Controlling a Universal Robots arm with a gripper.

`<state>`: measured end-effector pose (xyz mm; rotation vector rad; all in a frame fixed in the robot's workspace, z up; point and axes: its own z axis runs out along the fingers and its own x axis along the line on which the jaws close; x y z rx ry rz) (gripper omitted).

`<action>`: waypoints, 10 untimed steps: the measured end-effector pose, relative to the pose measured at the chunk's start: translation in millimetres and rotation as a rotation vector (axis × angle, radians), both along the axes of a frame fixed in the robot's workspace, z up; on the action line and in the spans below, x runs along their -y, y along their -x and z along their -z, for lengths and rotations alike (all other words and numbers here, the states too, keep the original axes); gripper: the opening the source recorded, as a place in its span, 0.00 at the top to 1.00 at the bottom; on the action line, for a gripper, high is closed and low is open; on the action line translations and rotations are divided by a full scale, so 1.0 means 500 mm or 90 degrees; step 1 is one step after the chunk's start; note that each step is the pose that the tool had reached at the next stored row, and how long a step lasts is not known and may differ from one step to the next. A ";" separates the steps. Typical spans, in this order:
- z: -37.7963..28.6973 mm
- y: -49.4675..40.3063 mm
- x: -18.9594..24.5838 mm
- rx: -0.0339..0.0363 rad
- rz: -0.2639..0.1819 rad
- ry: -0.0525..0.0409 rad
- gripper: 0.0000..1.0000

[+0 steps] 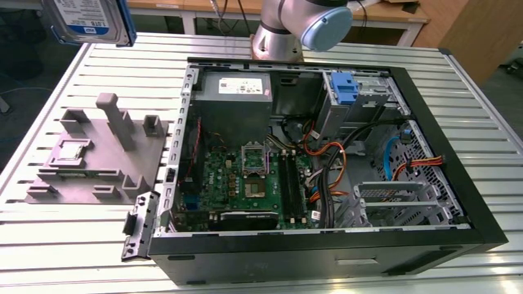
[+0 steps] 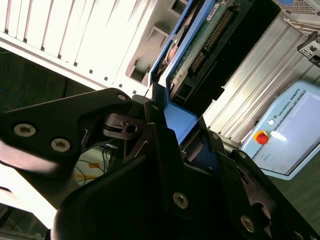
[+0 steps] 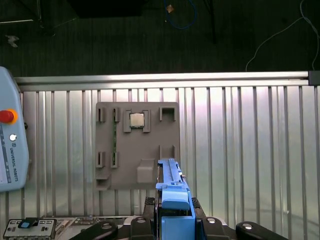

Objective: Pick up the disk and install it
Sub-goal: 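Pick up the disk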

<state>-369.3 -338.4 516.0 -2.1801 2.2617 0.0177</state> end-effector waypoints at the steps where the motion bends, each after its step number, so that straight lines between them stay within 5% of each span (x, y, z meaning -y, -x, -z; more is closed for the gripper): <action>1: 0.000 -0.001 0.0000 0.0001 0.000 0.0000 0.64; 10: 0.000 -0.007 0.0000 0.0001 0.000 0.0000 0.64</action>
